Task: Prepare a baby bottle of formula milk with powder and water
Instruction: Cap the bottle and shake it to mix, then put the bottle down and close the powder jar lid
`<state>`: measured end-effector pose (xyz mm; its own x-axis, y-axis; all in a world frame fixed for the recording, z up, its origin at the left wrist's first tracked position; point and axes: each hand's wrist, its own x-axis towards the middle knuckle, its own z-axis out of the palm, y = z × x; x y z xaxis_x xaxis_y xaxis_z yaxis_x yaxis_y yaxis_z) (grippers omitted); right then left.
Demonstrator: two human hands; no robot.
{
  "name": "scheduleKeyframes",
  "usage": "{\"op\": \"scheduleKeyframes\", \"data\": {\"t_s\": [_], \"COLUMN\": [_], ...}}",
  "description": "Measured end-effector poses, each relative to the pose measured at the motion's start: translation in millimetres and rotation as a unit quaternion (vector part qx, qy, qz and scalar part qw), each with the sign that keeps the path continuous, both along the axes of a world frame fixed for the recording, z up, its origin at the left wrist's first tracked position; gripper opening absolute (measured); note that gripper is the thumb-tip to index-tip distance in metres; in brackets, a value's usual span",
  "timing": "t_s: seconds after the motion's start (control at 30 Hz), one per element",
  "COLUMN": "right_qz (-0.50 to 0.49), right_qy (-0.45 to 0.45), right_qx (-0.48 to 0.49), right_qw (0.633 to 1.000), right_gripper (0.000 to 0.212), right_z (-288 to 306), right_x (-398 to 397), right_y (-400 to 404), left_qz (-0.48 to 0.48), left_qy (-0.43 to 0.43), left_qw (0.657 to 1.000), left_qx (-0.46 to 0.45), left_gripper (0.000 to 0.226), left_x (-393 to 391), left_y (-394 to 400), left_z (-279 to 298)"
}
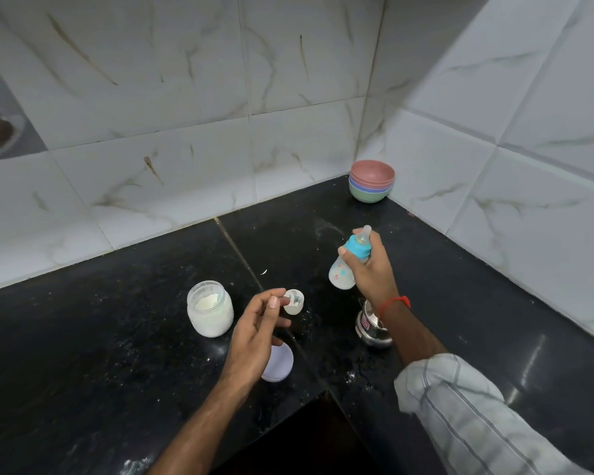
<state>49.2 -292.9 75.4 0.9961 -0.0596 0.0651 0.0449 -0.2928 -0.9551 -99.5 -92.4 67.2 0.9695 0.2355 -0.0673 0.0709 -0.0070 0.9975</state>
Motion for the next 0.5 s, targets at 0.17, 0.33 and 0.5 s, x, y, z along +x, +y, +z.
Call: {"op": "scheduleKeyframes", "data": {"t_s": [0.17,0.33,0.5], "right_qz": [-0.025,0.029,0.056], "right_qy": [-0.017,-0.036,-0.023], "right_qx": [-0.066,-0.084,-0.133], "right_qw": [0.997,0.995,0.989], "right_gripper": [0.060,0.073,0.065], "right_z": [-3,-17,-36], "right_x": [44,74,88], "right_y": [25,47,63], "left_qz": [0.032,0.067,0.109], "left_qy": [-0.011,-0.010,-0.015], "left_qw": [0.999,0.998,0.994], "left_qx": [-0.008,-0.002,0.009], "left_gripper": [0.041,0.041,0.039], "left_x": [2,4,10], "left_y": [15,39,59], "left_z": [2,1,3]}}
